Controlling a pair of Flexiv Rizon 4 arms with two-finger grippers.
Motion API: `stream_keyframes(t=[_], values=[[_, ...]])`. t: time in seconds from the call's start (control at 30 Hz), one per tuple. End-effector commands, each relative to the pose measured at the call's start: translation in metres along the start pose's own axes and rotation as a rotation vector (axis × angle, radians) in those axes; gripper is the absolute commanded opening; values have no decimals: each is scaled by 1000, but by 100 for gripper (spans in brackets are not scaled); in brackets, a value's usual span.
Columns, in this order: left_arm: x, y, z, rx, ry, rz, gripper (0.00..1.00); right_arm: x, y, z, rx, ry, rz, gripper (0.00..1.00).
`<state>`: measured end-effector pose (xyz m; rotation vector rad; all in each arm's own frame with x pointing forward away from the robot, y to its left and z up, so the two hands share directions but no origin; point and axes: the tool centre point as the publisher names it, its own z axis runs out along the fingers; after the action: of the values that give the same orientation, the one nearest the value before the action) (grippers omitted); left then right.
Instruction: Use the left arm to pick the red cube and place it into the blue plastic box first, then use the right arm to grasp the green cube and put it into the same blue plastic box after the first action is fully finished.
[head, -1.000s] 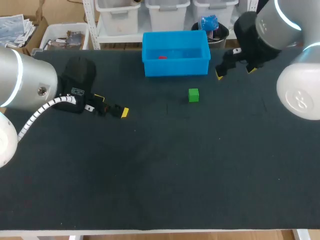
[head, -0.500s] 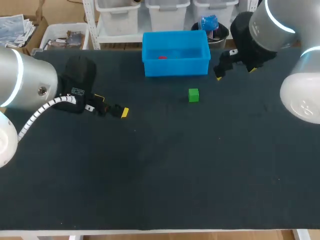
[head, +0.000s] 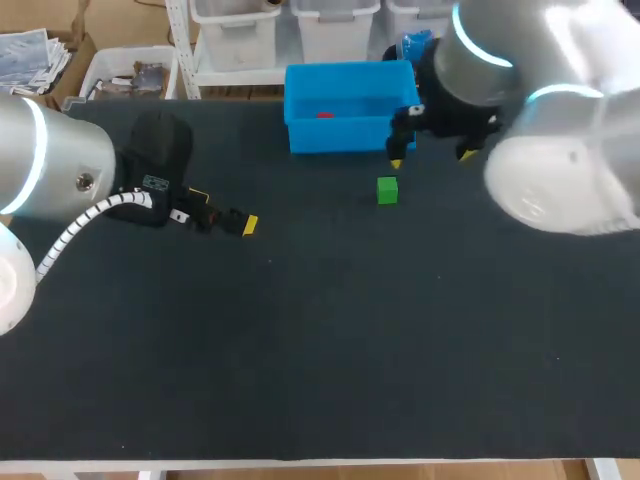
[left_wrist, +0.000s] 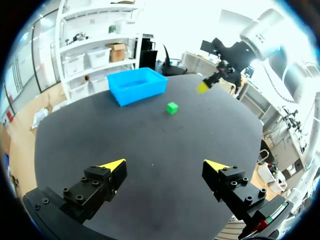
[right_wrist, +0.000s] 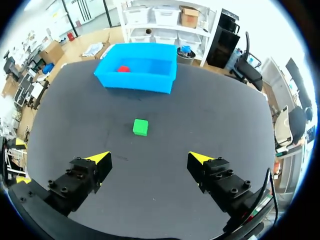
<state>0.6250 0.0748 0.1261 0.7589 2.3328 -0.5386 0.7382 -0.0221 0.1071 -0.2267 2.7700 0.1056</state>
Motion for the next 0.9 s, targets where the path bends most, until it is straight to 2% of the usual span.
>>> stream_keyframes(t=[0.03, 0.63, 0.9], values=[[1, 3, -1, 14, -6, 3, 100, -22, 14, 28, 30, 101, 3, 100], [1, 3, -1, 14, -6, 3, 100, -26, 14, 70, 41, 191, 77, 100], [1, 3, -1, 14, -6, 3, 100, -22, 9, 88, 42, 214, 98, 100]])
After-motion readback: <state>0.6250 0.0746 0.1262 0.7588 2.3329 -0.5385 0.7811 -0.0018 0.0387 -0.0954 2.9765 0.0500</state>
